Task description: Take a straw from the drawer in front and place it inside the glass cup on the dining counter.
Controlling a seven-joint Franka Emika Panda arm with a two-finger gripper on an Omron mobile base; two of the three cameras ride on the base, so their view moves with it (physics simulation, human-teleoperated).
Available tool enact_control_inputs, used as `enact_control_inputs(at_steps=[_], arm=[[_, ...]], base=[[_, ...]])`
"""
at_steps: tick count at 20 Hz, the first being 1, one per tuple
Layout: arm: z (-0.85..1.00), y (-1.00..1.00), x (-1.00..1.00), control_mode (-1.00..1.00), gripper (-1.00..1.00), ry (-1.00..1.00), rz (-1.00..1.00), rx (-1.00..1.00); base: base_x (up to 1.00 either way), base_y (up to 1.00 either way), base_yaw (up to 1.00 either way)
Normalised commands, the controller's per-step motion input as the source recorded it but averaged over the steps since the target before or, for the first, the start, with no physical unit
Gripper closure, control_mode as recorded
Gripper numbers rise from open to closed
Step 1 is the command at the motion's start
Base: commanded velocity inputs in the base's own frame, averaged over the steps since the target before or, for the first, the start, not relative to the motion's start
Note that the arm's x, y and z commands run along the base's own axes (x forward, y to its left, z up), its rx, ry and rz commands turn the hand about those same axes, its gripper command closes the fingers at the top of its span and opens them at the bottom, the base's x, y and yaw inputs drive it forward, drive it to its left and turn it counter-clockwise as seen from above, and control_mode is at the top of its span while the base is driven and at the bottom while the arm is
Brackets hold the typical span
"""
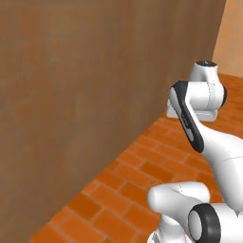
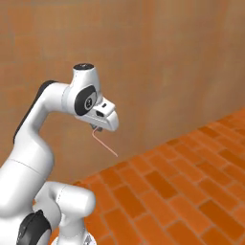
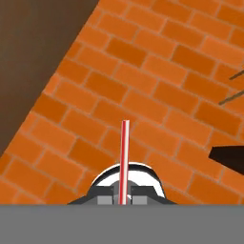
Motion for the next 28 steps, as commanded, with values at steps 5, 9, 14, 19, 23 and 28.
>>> enact_control_inputs(at_steps=[5,9,14,19,23,28], arm=[[0.00,0.00,0.00,1.00,1.00,0.00,0.00,0.00],[0.00,0.00,0.00,1.00,1.00,0.00,0.00,0.00],[0.00,0.00,0.00,1.00,1.00,0.00,0.00,0.00],[0.00,0.00,0.00,1.00,1.00,0.00,0.00,0.00],[0.00,0.00,0.00,1.00,1.00,0.00,0.00,0.00],[0.00,0.00,0.00,1.00,1.00,0.00,0.00,0.00]], base=[[0.66,0.05,-0.68],[0.68,0.12,-0.67],[0.72,0.33,-0.66],[0.96,0.68,-0.56],[1.00,0.77,-0.53],[1.00,0.80,-0.54]])
